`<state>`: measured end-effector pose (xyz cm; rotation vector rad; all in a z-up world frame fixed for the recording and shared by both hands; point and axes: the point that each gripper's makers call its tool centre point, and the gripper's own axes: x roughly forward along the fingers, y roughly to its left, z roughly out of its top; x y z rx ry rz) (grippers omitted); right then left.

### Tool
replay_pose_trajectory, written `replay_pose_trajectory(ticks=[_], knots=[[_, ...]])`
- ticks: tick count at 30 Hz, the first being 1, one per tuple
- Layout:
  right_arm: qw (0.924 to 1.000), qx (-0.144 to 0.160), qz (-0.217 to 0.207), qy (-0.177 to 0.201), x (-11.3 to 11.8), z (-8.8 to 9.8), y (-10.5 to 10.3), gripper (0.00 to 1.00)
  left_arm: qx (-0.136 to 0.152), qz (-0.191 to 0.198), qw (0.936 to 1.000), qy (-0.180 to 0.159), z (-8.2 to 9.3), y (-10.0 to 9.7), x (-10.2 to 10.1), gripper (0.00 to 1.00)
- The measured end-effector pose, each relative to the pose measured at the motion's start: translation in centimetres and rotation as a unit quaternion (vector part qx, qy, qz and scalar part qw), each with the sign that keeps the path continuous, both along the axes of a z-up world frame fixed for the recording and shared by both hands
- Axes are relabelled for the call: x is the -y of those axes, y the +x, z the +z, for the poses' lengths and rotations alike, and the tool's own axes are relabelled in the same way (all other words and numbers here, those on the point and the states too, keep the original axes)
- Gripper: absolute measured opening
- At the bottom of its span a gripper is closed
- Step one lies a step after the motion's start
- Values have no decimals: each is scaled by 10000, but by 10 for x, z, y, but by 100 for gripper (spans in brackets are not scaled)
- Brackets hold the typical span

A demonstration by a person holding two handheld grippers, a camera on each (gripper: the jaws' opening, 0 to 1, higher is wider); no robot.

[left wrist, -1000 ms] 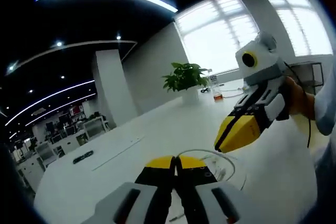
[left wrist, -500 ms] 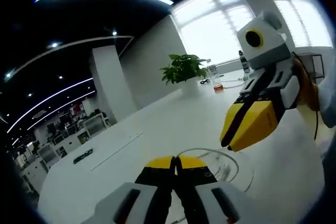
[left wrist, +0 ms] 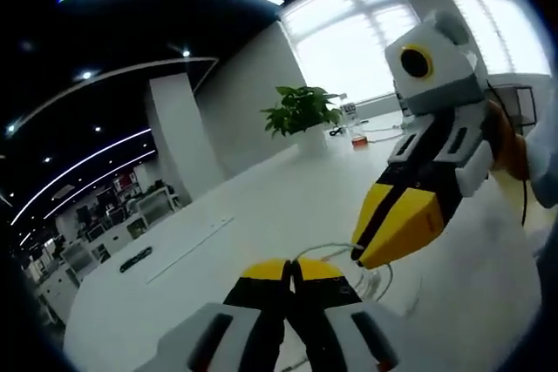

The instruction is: Peel open the Velcro strap on the desktop, arrange the wired earphones neatly onto it, and close the Velcro strap to secure them.

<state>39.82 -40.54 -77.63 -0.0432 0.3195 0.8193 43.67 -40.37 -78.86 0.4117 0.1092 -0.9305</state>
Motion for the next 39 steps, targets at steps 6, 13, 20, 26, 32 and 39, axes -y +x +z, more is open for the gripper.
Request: replay_pose_trajectory(ticks=[6,13,20,26,32,39], knots=[[9998,-123,-177,27,11,-8,4,5,-86,-96,9999,49,-5,-4,-1,8],[9981,-352,-489,131,30,-19,11,5,-324,-153,9992,-160,-8,-12,-9,11],[9945,-581,-866,114,55,-33,23,5,-598,-53,9977,-314,-15,-20,-29,11],[9913,-727,-1083,168,67,-42,29,5,-965,31,9948,-317,-34,-31,-48,10],[9900,-789,-1159,125,71,-48,33,6,-1256,94,9912,-396,-45,-46,-59,9],[9894,-720,-1254,-125,78,-54,35,8,-1633,-158,9851,-509,-55,-70,-48,9]])
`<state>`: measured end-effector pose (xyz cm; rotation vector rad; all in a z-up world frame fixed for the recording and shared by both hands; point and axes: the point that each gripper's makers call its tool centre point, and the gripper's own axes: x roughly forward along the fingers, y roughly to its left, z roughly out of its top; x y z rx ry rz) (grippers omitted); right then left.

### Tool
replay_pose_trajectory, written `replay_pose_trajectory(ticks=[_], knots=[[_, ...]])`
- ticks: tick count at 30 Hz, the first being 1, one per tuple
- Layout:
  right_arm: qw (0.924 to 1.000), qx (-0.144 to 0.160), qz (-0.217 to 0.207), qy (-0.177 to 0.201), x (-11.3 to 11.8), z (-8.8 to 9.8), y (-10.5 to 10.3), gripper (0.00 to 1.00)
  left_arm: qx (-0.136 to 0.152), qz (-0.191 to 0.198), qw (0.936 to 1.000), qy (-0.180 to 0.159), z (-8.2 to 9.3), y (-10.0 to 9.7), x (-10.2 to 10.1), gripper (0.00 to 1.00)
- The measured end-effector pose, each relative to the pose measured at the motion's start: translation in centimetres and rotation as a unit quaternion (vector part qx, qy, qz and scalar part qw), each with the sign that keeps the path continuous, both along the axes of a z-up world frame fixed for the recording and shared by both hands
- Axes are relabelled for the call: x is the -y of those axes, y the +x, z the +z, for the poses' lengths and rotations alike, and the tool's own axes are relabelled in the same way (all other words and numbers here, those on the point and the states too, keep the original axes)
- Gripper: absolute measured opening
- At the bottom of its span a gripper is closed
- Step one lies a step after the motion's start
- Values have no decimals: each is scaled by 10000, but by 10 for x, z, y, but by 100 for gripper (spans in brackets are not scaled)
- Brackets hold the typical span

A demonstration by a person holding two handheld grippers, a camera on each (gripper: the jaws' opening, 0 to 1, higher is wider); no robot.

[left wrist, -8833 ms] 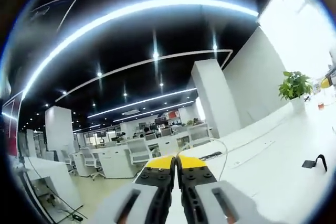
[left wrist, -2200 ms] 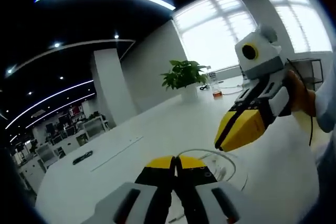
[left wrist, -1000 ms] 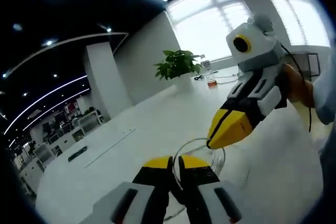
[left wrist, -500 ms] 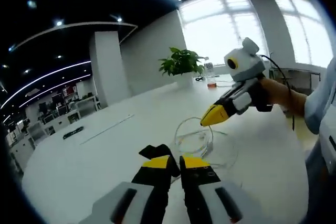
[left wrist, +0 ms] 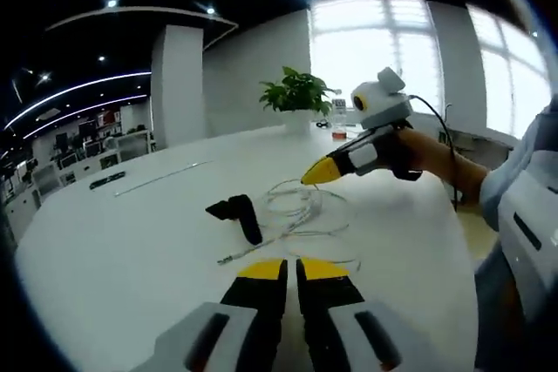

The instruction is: Peel open the Velcro strap on the desktop, arrange the wired earphones neatly onto it, and close the Velcro strap to secure them.

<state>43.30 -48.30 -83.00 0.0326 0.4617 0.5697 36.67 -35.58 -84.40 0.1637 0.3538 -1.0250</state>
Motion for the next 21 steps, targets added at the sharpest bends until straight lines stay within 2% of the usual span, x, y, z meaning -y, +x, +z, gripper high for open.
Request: replay_pose_trajectory(ticks=[4,9,12,16,21], knots=[[9997,161,-91,-142,6,6,-7,8,-42,-108,9999,-25,-3,-5,8,9],[9993,326,-27,-200,3,17,-20,8,-33,-190,9997,-161,0,-6,15,9],[9986,409,303,-140,-12,20,-32,8,-55,-208,9994,-258,3,-5,19,9],[9946,271,972,226,-46,19,-57,9,27,-137,9992,-365,9,0,23,9],[9901,383,1325,247,-64,22,-70,9,142,-65,9983,-554,22,5,28,9]])
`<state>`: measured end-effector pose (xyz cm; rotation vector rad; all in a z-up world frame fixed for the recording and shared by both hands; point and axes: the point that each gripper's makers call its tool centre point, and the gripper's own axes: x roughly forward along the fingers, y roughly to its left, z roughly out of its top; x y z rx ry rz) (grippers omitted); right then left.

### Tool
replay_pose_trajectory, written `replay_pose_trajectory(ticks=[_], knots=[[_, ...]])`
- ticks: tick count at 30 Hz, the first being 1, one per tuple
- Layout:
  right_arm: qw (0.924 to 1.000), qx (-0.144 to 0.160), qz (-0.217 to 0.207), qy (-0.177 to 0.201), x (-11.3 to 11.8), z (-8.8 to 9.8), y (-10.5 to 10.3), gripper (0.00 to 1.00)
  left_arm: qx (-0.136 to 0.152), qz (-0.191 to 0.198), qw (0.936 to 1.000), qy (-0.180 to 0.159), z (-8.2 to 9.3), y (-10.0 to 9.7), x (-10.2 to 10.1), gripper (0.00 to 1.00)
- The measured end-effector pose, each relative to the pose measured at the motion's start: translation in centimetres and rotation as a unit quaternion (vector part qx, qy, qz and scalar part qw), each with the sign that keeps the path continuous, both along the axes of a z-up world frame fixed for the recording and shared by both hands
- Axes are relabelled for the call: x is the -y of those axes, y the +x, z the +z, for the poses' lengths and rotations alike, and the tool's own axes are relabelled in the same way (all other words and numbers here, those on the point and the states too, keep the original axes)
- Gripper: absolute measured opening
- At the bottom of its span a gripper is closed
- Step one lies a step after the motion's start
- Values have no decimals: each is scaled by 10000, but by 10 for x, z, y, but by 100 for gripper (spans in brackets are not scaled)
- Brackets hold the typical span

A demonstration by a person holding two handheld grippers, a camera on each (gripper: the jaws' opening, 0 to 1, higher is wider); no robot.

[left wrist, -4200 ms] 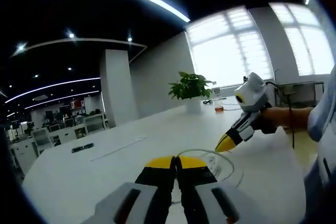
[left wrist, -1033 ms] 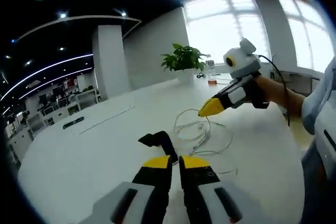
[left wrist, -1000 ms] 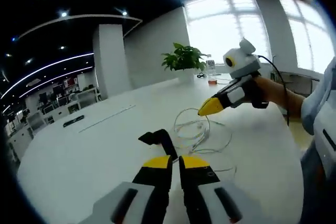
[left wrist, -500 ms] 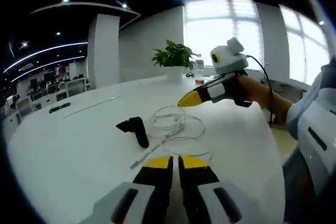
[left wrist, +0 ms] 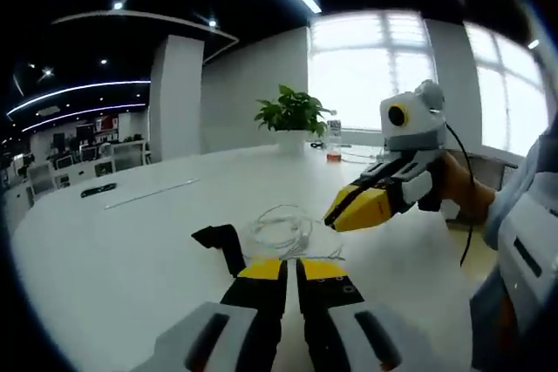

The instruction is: Peel open the Velcro strap on the desktop, arrange the wired earphones neatly onto it, and close the Velcro strap to secure them.

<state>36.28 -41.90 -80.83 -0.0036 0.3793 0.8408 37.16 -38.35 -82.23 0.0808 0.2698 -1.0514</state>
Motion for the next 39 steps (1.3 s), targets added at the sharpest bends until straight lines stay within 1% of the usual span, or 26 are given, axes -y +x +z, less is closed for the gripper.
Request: replay_pose_trajectory(ticks=[3,6,9,12,14,18,21,24,27,29,30,31,32,33,34,35,37,39], knots=[[9999,-3,148,35,-9,0,-5,10,103,50,9999,-83,7,3,3,9],[9998,9,187,-8,-15,-4,-7,10,175,98,9997,-123,11,8,6,9],[9997,54,165,-161,-18,-10,-3,9,202,138,9996,-156,14,13,9,9],[9995,137,138,-238,-17,-7,3,8,276,188,9993,-159,19,17,9,9],[9995,172,140,-212,-16,-2,8,6,376,214,9990,-113,23,20,8,9],[9996,194,154,-113,-17,5,13,5,747,235,9968,172,35,30,0,9],[9997,222,121,-67,-18,5,13,5,1146,216,9924,392,45,39,-6,10],[9998,189,58,40,-18,5,14,5,1620,66,9848,621,51,49,-8,11],[9999,126,-21,97,-17,5,18,5,1836,-79,9804,704,53,55,-8,11],[9998,91,-101,121,-16,5,21,5,2051,-251,9747,853,51,58,-6,11],[9998,69,-143,137,-15,4,22,5,2167,-329,9708,975,49,60,-5,11],[9996,38,-215,161,-16,4,17,5,2285,-415,9665,1094,47,61,-3,11],[9996,29,-244,171,-16,3,18,5,2319,-445,9647,1168,44,63,-1,10],[9995,25,-259,175,-16,3,18,5,2300,-442,9652,1161,44,63,-1,10],[9993,4,-337,167,-14,2,20,5,2229,-570,9663,1159,41,64,5,10],[9992,-16,-376,147,-14,0,21,5,2199,-619,9668,1147,40,64,7,11],[9990,-47,-427,123,-13,-2,15,5,2176,-699,9664,1175,38,65,11,11],[9986,-95,-504,130,-12,-4,15,5,2178,-802,9648,1236,35,65,16,11]])
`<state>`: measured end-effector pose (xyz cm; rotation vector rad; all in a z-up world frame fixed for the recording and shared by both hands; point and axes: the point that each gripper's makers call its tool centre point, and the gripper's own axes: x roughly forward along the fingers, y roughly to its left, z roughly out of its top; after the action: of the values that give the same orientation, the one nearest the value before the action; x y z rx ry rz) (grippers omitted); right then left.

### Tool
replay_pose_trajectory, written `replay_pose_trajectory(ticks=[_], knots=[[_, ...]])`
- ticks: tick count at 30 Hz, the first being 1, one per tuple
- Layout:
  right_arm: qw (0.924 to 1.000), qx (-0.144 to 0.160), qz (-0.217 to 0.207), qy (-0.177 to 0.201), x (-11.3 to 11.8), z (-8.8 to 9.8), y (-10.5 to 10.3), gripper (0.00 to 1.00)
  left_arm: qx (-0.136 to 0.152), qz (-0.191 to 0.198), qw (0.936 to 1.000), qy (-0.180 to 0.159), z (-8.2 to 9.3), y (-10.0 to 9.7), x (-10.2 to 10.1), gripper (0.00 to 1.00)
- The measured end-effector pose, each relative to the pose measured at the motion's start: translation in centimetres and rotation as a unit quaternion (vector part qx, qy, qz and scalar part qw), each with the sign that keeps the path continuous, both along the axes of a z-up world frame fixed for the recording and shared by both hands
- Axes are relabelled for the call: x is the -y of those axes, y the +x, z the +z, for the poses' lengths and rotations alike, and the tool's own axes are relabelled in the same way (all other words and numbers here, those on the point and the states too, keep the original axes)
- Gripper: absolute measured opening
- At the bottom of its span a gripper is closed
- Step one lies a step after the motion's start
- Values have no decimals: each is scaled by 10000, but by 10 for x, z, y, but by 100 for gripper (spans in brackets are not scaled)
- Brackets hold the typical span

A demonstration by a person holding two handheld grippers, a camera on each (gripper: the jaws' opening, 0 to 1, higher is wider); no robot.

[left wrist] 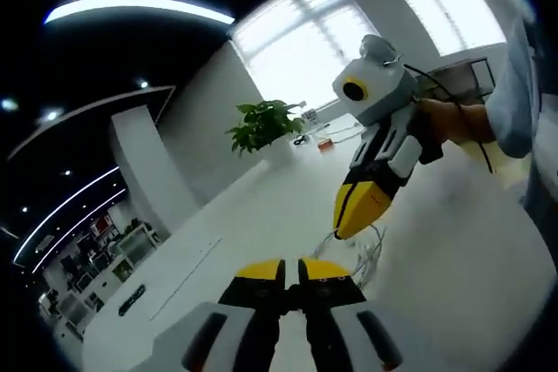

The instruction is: Peel open the Velcro strap on the desktop, arrange the wired earphones neatly onto it, and close the Velcro strap to secure them.

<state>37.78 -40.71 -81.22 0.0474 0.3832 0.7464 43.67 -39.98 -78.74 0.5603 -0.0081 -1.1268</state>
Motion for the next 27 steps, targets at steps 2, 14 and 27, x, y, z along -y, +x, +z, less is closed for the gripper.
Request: replay_pose_trajectory(ticks=[2,14,27], knots=[[10000,-35,-46,18,2,2,-1,5,-43,-70,9999,74,-4,1,5,11],[9995,-148,-221,154,1,3,-2,5,58,-338,9990,302,-12,-2,22,13],[9993,-185,-232,217,1,3,-2,5,548,-321,9961,618,-22,1,27,13]])
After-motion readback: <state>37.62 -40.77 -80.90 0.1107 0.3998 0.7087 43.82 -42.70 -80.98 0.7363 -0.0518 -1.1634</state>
